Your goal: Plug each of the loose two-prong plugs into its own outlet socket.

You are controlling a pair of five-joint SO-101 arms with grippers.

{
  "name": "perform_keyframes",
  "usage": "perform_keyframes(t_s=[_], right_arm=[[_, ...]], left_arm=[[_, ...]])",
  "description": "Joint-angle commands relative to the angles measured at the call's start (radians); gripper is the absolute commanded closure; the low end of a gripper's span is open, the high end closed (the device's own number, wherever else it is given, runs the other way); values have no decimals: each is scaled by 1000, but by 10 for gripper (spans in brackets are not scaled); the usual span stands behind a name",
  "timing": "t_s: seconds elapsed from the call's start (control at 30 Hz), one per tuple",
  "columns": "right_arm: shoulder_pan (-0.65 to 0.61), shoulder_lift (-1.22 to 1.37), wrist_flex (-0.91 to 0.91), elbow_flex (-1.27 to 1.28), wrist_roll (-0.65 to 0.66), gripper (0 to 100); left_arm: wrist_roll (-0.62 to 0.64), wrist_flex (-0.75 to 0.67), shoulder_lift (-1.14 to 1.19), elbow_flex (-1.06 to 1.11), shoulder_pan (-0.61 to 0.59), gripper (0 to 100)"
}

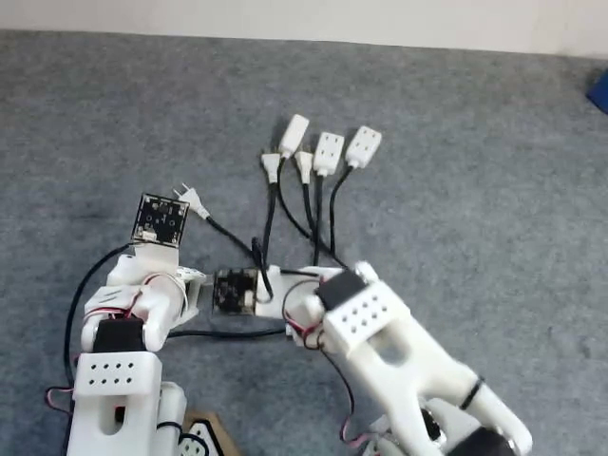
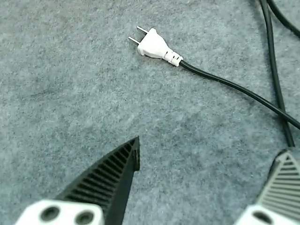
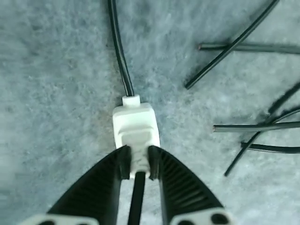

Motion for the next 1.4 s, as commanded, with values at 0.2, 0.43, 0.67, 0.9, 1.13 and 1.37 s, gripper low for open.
perform_keyframes(t_s=[0.2, 0.43, 0.67, 0.9, 1.13, 1.37], right_arm=[[21, 35, 506, -628, -319, 666], [96, -5, 668, -981, -557, 584], [552, -21, 661, -921, -717, 584], [696, -33, 323, -357, -661, 584], [771, -35, 47, -33, -724, 584], [855, -35, -56, 51, -715, 584]], left_arm=[[-5, -18, -1, -10, -5, 621], [-5, -15, -1, -15, 7, 617], [-6, 183, 1, -151, 156, 617], [-153, 396, 107, -317, 450, 617], [-324, 371, 453, -395, 473, 617], [-445, 315, 720, -506, 475, 620]])
